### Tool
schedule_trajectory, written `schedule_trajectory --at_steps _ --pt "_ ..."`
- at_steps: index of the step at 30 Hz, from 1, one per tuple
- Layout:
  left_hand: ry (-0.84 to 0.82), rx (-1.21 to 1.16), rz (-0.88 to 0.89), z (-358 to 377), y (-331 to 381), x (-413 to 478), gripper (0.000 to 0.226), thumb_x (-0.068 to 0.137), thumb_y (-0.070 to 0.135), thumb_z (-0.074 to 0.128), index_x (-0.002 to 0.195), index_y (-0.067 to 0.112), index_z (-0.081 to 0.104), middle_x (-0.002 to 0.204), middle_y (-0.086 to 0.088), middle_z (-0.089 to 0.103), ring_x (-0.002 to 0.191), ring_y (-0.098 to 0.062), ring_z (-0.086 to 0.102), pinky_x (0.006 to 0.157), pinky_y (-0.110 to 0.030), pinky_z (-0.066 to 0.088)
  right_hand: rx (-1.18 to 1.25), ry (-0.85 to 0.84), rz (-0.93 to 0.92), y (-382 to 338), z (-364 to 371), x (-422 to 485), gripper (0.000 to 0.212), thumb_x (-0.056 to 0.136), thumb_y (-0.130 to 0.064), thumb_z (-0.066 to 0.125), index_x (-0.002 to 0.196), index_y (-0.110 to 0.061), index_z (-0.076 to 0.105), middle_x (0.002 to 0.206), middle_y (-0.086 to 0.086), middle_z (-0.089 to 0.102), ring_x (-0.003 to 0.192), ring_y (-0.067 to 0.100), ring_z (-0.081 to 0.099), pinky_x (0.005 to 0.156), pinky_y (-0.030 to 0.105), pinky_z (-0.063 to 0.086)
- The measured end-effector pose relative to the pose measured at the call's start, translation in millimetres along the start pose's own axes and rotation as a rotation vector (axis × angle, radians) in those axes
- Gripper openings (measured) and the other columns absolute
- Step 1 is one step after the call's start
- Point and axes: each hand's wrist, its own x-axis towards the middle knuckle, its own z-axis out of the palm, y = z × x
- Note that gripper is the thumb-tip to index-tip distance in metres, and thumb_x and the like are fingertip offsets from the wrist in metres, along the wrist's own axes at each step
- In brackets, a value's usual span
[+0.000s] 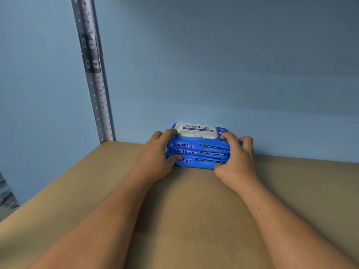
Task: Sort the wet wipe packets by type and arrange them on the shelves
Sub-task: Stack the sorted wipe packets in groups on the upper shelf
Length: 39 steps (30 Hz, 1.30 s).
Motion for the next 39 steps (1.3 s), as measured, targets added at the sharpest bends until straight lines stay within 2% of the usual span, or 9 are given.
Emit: schedule_trajectory --at_steps 7,14,17,21,24,26,32,35,39 --pt "0.006 0.016 -0.001 3 2 1 0.055 0.085 0.035 0.075 0.125 0.046 0.039 0.115 0.013 0.047 0.09 -0.014 0.058 0.076 -0.041 0.056 0.007 0.046 0.002 4 5 3 0.07 0.07 -0.006 0.071 0.13 -0.037 0.051 0.115 -0.004 0.03 0.106 0.025 0.049 0.093 0.04 0.051" --pt "0.006 0.007 -0.007 5 2 0 0.056 0.086 0.035 0.074 0.127 0.046 0.037 0.116 0.013 0.047 0.091 -0.014 0.057 0.077 -0.042 0.057 0.036 0.056 -0.009 7 7 4 0.071 0.072 -0.004 0.073 0.133 -0.034 0.053 0.116 -0.005 0.032 0.103 0.021 0.051 0.092 0.032 0.049" --pt "0.002 0.009 -0.004 4 3 0 0.057 0.087 0.035 0.072 0.132 0.045 0.037 0.118 0.013 0.046 0.092 -0.014 0.057 0.078 -0.042 0.057 0.03 0.053 -0.012 7 7 3 0.072 0.072 -0.004 0.073 0.135 -0.034 0.052 0.116 -0.005 0.031 0.106 0.022 0.051 0.093 0.032 0.049" --pt "-0.001 -0.015 -0.024 1 6 -5 0.064 0.087 0.039 0.071 0.139 0.045 0.034 0.12 0.012 0.047 0.096 -0.014 0.057 0.081 -0.04 0.056 -0.009 0.057 0.022 0 2 -2 0.069 0.073 -0.014 0.073 0.136 -0.034 0.052 0.12 -0.005 0.029 0.112 0.022 0.042 0.097 0.034 0.047" --pt "0.015 -0.008 -0.05 -4 12 -16 0.066 0.088 0.039 0.068 0.143 0.043 0.032 0.123 0.01 0.048 0.091 -0.014 0.056 0.075 -0.032 0.049 -0.076 0.109 0.044 -11 -5 -13 0.067 0.072 -0.022 0.07 0.136 -0.033 0.053 0.125 -0.001 0.032 0.111 0.026 0.04 0.097 0.04 0.045" --pt "0.003 0.028 -0.064 -13 21 -27 0.063 0.089 0.036 0.064 0.143 0.043 0.032 0.126 0.008 0.047 0.091 -0.015 0.056 0.072 -0.031 0.046 -0.114 0.119 0.009 -21 -12 -26 0.065 0.07 -0.02 0.067 0.133 -0.027 0.056 0.124 0.002 0.039 0.108 0.03 0.045 0.093 0.044 0.046" --pt "-0.1 0.191 -0.055 -52 52 -89 0.061 0.089 0.03 0.056 0.147 0.036 0.036 0.139 0.005 0.044 0.125 -0.021 0.047 0.084 -0.033 0.048 -0.202 -0.024 -0.119 -46 -49 -87 0.043 0.068 -0.014 0.064 0.11 -0.019 0.064 0.109 0.001 0.052 0.101 0.031 0.051 0.084 0.044 0.05" --pt "-0.166 0.229 -0.033 -75 70 -135 0.058 0.09 0.029 0.053 0.146 0.035 0.04 0.141 0.005 0.046 0.124 -0.023 0.05 0.089 -0.039 0.052 -0.198 -0.091 -0.133 -58 -73 -128 0.045 0.069 -0.016 0.061 0.113 -0.022 0.064 0.108 0.0 0.054 0.102 0.029 0.052 0.085 0.044 0.051" --pt "-0.185 0.29 0.052 -100 88 -192 0.057 0.085 0.018 0.054 0.14 0.031 0.052 0.132 0.001 0.056 0.112 -0.027 0.058 0.081 -0.039 0.054 -0.145 -0.093 -0.142 -74 -95 -177 0.042 0.066 -0.014 0.059 0.106 -0.02 0.067 0.101 0.002 0.056 0.093 0.032 0.054 0.079 0.047 0.052"
